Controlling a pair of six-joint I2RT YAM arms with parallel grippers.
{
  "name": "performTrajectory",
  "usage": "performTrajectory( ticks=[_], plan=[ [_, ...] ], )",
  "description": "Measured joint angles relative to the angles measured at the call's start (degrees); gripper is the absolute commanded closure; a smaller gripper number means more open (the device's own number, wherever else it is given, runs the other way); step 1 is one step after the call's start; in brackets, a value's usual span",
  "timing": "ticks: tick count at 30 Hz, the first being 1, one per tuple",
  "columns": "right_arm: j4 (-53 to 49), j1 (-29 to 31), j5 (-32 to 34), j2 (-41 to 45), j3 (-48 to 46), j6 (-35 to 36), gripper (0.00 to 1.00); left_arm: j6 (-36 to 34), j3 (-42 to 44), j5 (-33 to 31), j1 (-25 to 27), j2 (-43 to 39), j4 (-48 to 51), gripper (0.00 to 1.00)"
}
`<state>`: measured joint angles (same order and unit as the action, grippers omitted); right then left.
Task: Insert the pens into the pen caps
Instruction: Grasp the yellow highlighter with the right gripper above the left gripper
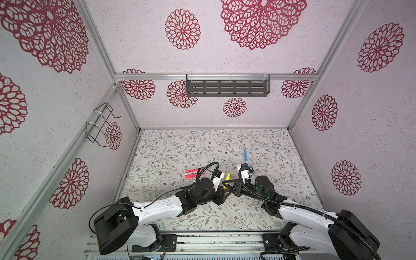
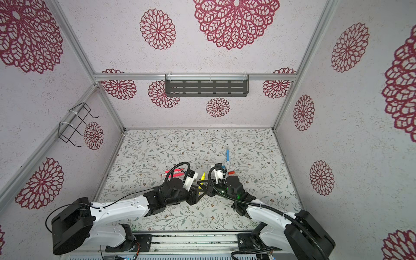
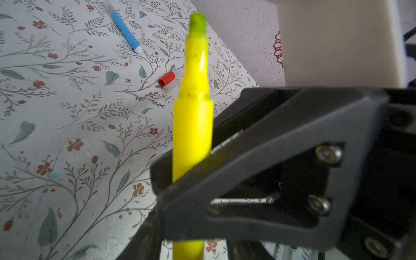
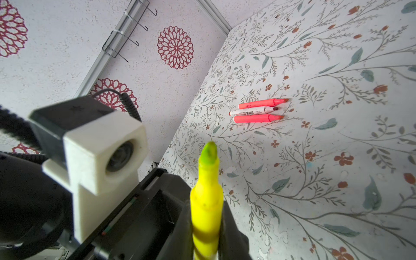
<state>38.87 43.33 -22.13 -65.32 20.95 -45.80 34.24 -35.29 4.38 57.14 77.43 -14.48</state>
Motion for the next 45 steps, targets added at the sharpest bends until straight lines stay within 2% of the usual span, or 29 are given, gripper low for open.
performTrajectory(
  ticks=[2,7,10,12,15,17,24,32,38,39,43,45],
  plan=[
    [0.6,0.2,-0.1,-0.6,0.0,-0.4,0.95,-0.2,0.0,-0.1,0.0,0.0,0.3,0.60],
    [1.9,0.7,-0.2,-1.3,0.0,-0.4,0.94,-0.5,0.0,-1.4,0.0,-0.1,0.9,0.80],
    [2.3,1.0,-0.2,-1.3,0.0,-0.4,0.89,-0.6,0.0,-2.4,0.0,-0.7,1.6,0.88],
    [2.6,1.1,-0.2,-1.3,0.0,-0.4,0.81,-0.6,0.2,-2.6,0.0,-1.4,1.9,0.93],
    [2.7,1.3,-0.1,-1.1,0.0,-0.8,0.53,-0.6,0.7,-3.0,0.0,-2.3,2.0,0.98],
    [2.1,1.3,0.3,-0.9,0.0,-0.6,0.49,-0.6,1.0,-3.5,0.0,-2.9,2.0,1.00],
    [-0.5,1.3,2.6,1.8,0.0,-0.3,0.56,-0.6,1.5,-3.1,0.0,-3.6,1.6,1.00],
    [-1.7,1.4,2.9,0.8,2.1,-0.2,0.67,-0.1,1.5,-1.4,0.1,-3.3,0.5,1.00],
    [-0.7,1.4,2.3,-1.7,3.8,-0.2,0.89,0.2,1.6,-0.4,0.1,-2.7,0.2,0.99],
    [-0.3,1.4,2.2,-1.9,3.9,-0.3,0.91,0.3,1.6,-0.6,0.1,-2.7,0.2,0.97],
    [0.3,1.4,1.9,-2.5,3.8,-0.4,0.97,0.3,1.7,-0.8,0.1,-2.7,0.3,0.81],
    [0.4,1.4,1.8,-2.5,3.8,-0.4,0.98,0.3,1.7,-0.9,0.1,-2.7,0.3,0.79]
  ],
)
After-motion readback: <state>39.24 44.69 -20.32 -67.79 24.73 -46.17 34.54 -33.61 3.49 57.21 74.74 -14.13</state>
